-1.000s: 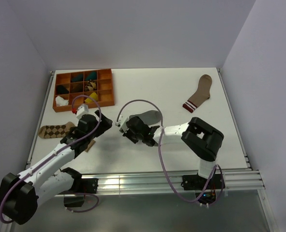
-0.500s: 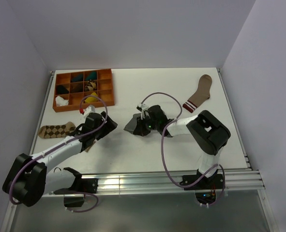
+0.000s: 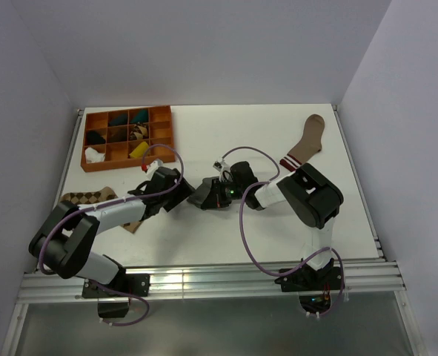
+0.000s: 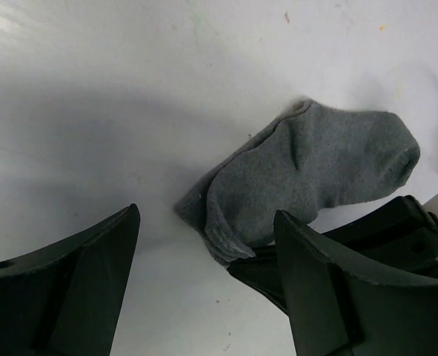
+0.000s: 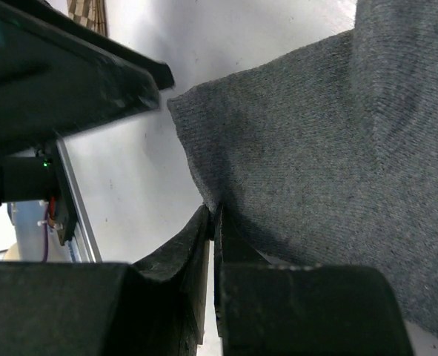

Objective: Roll the socks
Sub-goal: Roll the sock at the center of the board.

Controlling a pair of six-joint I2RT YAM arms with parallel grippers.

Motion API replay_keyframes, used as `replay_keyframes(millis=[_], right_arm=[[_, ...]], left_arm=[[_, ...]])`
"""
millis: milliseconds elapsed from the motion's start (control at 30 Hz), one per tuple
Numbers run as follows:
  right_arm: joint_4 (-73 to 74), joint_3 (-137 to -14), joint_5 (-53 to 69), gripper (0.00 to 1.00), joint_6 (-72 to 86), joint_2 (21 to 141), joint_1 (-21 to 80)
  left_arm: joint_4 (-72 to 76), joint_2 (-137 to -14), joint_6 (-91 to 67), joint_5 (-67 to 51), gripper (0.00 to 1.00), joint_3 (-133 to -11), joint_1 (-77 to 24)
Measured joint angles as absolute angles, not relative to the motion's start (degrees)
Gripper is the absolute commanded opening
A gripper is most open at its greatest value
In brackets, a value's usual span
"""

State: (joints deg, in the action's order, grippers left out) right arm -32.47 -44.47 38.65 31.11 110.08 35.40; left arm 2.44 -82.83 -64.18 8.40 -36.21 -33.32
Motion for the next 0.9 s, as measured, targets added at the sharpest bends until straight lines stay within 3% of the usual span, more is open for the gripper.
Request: replay_keyframes(millis=[200,467,900], right_arm=[[-32.56,-44.47,38.81,0.0,31.68,110.08,35.16],[-32.47,-44.47,38.79,0.0,31.68,110.08,35.09],[-32.18,-44.49,38.61,0.0,31.53,110.08,35.09]], left_arm=[[1.65,-85.3,-66.89,9.06,0.74,-37.23,-36.47],[1.54,-88.07,-68.51,10.52,0.59,-38.94,-37.54],[-1.19,-91.05,-68.58,12.82,0.12,-41.19,-37.56]])
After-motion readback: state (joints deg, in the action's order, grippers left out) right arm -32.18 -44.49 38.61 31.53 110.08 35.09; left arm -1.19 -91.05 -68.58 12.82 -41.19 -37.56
